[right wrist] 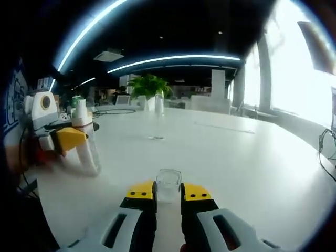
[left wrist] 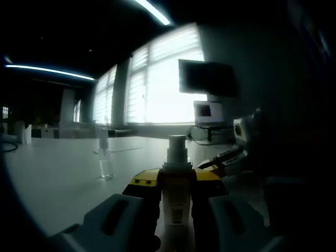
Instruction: Clamp pump bottle remove cover press pump head put on cover
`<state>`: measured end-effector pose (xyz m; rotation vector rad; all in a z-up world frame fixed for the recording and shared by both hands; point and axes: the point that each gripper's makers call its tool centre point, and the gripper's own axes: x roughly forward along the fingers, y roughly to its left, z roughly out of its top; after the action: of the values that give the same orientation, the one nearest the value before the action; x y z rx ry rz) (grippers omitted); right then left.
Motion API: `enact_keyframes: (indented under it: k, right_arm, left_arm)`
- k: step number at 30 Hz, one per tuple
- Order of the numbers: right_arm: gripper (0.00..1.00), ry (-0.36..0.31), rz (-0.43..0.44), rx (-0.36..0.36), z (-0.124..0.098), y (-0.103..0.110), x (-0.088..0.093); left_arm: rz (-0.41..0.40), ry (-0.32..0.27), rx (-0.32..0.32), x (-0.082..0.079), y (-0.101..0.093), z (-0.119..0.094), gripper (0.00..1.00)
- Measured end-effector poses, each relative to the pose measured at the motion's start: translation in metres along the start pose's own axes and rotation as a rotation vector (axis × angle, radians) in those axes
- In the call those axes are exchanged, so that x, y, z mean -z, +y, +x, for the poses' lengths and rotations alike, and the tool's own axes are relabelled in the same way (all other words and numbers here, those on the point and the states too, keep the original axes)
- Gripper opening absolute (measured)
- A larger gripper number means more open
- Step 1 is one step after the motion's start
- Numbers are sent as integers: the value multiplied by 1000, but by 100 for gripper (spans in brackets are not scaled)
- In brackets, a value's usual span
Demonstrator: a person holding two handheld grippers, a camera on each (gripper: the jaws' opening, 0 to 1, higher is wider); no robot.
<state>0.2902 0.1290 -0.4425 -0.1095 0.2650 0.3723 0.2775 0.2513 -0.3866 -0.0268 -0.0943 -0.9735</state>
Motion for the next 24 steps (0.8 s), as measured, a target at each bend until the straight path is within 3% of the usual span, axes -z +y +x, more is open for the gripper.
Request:
enact_keyframes:
  k: [4, 10, 24]
  right_arm:
    - [12, -20, -32, 28, -1, -6, -5]
    - [12, -61, -1, 32, -12, -6, -19]
    - [13, -154, -2, 19, -31, 2, -65]
  left_arm:
    - [0, 0, 0, 0, -1, 0, 13]
    - [1, 0, 1, 0, 0, 0, 13]
    - [-1, 0, 1, 0, 0, 0, 13]
